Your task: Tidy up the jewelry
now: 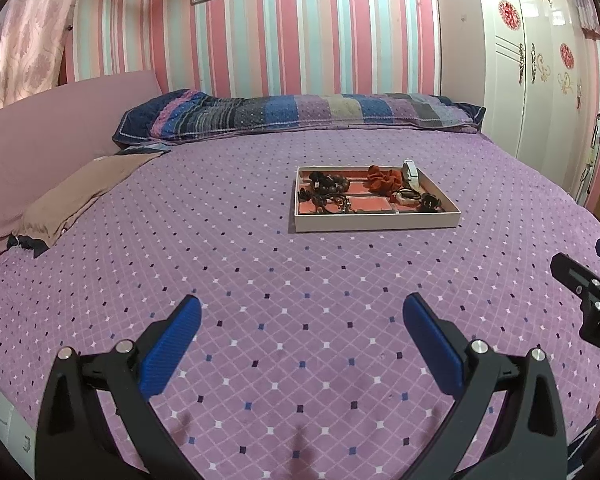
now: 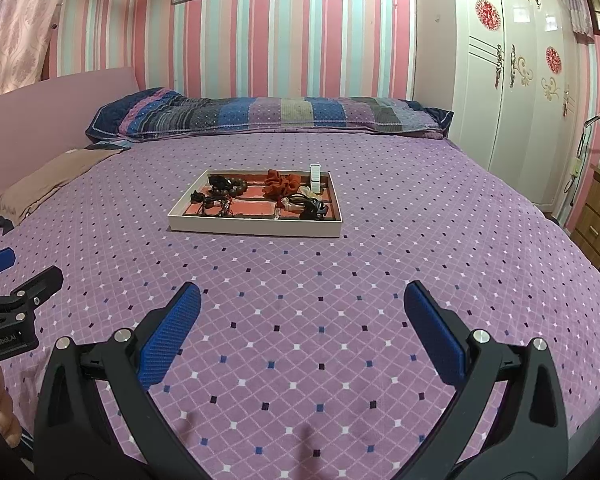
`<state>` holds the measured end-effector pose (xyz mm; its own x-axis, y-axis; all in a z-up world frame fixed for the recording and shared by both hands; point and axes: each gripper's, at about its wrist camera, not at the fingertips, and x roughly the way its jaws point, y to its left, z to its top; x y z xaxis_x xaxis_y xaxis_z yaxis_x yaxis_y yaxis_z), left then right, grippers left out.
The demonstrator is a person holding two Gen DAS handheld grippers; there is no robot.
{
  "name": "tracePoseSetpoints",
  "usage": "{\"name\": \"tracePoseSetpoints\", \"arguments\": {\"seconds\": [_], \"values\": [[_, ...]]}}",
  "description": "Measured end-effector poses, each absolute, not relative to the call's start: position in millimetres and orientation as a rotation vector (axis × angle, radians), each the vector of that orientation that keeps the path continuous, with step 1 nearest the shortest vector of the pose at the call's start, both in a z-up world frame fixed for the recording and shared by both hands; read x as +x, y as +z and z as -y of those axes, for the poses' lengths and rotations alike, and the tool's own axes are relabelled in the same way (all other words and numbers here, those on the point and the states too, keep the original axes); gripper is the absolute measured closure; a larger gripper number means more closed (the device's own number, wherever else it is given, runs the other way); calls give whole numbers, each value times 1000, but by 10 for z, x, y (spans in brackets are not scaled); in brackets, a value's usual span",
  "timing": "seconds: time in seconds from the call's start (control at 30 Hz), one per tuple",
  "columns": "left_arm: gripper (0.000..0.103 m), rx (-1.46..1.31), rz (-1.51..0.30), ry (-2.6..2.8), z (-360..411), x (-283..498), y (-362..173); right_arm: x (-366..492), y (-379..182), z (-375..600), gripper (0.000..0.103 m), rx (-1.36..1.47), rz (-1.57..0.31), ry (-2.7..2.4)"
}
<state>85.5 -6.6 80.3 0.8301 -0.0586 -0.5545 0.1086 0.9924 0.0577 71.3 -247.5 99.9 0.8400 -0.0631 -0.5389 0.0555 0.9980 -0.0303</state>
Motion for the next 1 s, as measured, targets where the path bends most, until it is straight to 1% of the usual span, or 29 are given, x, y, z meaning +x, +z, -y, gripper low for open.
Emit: {"name": "tracePoseSetpoints", "arguments": {"seconds": [1.0], "values": [[4,105,-569,-78,75,844,828,708,993,2471,4,-13,-564,-65]]}}
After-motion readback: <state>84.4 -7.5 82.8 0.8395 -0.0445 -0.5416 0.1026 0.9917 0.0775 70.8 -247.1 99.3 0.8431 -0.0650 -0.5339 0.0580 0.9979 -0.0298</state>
